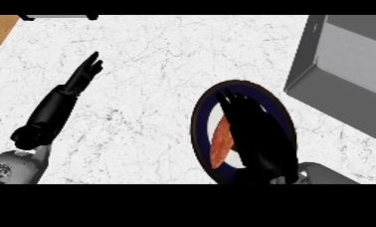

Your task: Pick the sweet potato from the plate and place it in the cardboard box

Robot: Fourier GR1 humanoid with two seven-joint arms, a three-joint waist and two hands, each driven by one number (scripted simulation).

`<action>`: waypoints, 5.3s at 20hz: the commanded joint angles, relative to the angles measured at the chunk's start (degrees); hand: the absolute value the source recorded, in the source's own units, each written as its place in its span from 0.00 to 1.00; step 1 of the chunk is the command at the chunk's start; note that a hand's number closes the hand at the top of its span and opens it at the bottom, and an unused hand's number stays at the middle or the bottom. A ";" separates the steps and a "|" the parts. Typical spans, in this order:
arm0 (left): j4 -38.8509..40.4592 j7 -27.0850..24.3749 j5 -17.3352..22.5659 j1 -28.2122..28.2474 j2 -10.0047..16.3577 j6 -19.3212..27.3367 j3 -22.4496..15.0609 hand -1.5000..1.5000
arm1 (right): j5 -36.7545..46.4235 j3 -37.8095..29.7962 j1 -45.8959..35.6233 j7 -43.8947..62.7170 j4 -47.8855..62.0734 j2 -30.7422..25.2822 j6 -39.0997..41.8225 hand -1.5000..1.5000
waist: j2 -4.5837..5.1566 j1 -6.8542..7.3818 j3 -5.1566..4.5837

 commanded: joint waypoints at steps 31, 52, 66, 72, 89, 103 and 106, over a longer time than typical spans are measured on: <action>2.79 2.32 -5.69 -4.18 -6.78 -4.20 4.17 0.50 | 16.54 -3.35 9.31 0.17 19.90 14.54 4.13 0.00 | 0.00 0.78 0.18; 3.81 -1.45 -7.59 -0.18 -7.48 -12.27 11.31 0.50 | 30.52 -4.76 11.95 -33.96 18.01 8.69 -0.25 1.00 | 0.06 0.86 0.20; 3.57 -0.57 -8.29 -0.85 -8.79 -12.01 12.33 0.50 | 16.66 -22.07 12.15 -72.71 1.05 -13.00 -4.43 1.00 | -0.17 -0.01 0.19; 3.30 1.73 -10.18 -3.07 -10.65 -10.44 10.85 0.50 | 6.77 -36.88 9.19 -59.61 2.22 -8.79 -2.78 1.00 | -0.22 -0.29 0.18; 6.59 -1.36 -11.69 -4.33 -11.85 -13.06 11.66 0.50 | 7.90 -54.31 -7.70 -73.64 46.30 -19.86 0.33 1.00 | 0.79 1.99 0.19; 2.88 1.72 -11.35 -4.24 -12.43 -14.58 11.15 0.50 | 21.20 -43.04 -16.66 -88.69 79.11 -25.65 12.18 1.00 | 1.10 4.16 0.28; 4.79 2.10 -13.00 -5.16 -14.45 -12.73 10.34 0.50 | 21.09 -42.32 -18.72 -96.09 83.08 -25.59 16.97 0.00 | 1.02 3.32 0.28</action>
